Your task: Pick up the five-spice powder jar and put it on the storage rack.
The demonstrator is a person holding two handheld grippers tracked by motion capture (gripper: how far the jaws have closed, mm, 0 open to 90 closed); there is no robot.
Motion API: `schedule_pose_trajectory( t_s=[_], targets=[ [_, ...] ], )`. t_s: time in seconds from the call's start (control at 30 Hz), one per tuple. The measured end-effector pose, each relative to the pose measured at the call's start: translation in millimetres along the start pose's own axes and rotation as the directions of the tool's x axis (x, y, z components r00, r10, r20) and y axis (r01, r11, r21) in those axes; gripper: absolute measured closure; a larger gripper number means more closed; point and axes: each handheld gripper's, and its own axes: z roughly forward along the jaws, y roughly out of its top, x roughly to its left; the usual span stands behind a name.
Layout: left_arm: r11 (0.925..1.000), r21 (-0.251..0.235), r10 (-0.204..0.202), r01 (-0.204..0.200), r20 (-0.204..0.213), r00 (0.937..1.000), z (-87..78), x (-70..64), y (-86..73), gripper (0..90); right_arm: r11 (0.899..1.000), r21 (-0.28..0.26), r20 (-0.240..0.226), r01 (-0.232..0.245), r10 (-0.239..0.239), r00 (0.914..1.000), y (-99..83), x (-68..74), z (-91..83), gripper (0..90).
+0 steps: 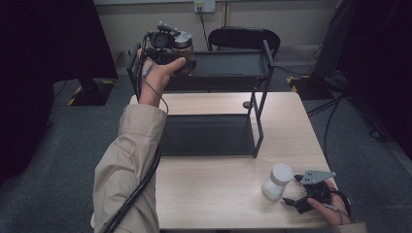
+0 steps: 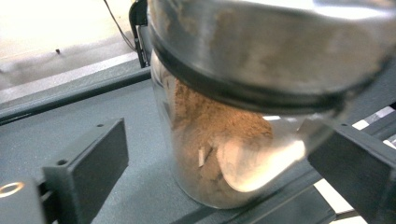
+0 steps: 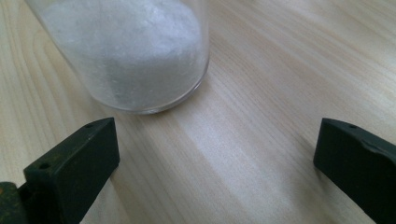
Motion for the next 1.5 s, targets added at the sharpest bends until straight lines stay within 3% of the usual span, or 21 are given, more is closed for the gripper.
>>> schedule_pose_trajectory(
  t_s=[0.2,0.63,1.23,1.5],
  targets=[
    [0.9998,-0.02,-0.001,0.001,0.001,1.0,-6.3,-0.2,-7.7,0.9,1.0,0.0,0.001,-0.001,0.001,1.0,0.0,0.2,0.0,0.0],
    [0.9981,-0.061,0.009,-0.006,0.056,0.9984,-23.0,0.8,-26.9,1.5,1.0,-0.001,0.003,-0.003,0.003,1.0,0.0,0.8,0.2,0.0],
    [0.9946,-0.101,0.034,-0.023,0.113,0.993,-29.3,-5.5,-54.4,1.7,1.0,-0.001,0.005,-0.004,0.004,1.0,0.1,1.2,0.3,0.0],
    [0.9938,-0.108,0.041,-0.024,0.153,0.9873,-28.4,-6.0,-66.9,1.9,1.0,-0.001,0.006,-0.005,0.005,1.0,0.2,1.4,0.3,0.0]
  ],
)
